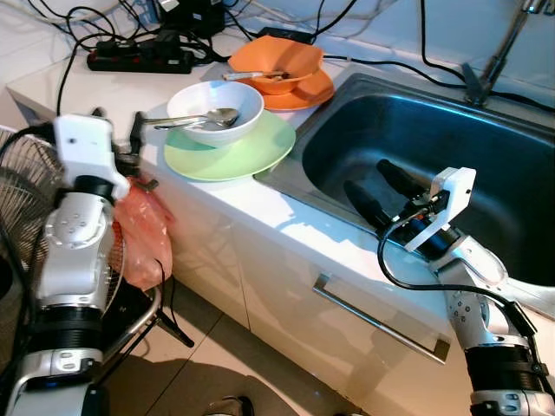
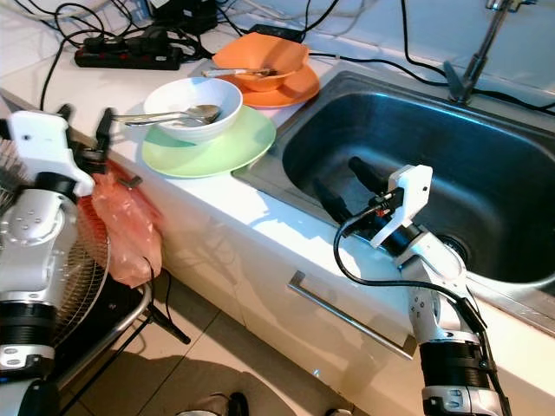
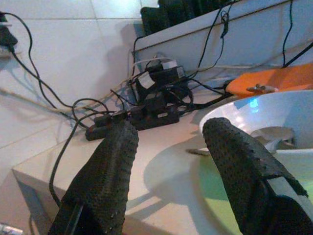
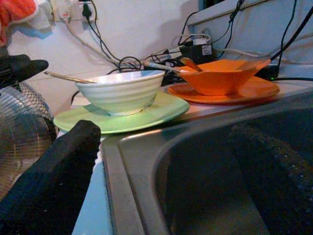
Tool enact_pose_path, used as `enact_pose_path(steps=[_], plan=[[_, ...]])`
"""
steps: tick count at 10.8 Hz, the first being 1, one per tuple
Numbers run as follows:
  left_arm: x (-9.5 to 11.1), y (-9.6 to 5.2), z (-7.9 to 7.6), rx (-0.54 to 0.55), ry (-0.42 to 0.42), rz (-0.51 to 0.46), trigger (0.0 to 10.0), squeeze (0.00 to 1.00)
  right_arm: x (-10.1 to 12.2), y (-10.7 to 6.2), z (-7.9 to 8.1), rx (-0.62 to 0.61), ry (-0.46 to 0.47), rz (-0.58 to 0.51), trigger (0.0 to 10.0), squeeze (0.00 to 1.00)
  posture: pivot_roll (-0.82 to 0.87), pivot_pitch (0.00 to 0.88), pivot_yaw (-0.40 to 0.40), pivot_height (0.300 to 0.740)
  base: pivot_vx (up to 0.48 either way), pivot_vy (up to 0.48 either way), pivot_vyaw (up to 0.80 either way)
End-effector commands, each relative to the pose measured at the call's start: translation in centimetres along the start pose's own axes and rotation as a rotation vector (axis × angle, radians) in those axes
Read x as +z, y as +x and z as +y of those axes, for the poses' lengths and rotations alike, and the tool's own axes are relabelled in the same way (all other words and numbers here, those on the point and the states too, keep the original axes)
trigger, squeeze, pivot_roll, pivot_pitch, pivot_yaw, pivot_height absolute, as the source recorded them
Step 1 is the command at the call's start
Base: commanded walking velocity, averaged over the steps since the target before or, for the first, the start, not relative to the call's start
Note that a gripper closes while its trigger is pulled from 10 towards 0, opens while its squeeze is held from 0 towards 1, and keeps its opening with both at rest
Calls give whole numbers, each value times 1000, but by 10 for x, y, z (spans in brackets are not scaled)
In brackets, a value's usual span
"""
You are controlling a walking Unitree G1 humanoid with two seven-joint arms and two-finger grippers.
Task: Kitchen organization
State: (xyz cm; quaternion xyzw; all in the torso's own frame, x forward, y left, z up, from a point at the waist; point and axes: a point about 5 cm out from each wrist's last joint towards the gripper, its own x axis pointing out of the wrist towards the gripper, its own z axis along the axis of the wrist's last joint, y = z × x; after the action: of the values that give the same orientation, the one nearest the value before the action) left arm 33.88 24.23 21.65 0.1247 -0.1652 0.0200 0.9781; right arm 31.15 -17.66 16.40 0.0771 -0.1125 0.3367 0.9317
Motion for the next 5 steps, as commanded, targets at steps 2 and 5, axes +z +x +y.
enact_pose_path(steps=[2, 5], plan=[[15, 2, 1, -10, 0, -72, 10000, 0, -6, -2, 2, 1, 16, 11, 10000, 0, 68, 100, 57, 740, 0, 0, 0], [7, 3, -1, -39, -13, -37, 10000, 0, -7, -2, 2, -3, 17, 10, 10000, 0, 62, 94, 62, 740, 0, 0, 0]])
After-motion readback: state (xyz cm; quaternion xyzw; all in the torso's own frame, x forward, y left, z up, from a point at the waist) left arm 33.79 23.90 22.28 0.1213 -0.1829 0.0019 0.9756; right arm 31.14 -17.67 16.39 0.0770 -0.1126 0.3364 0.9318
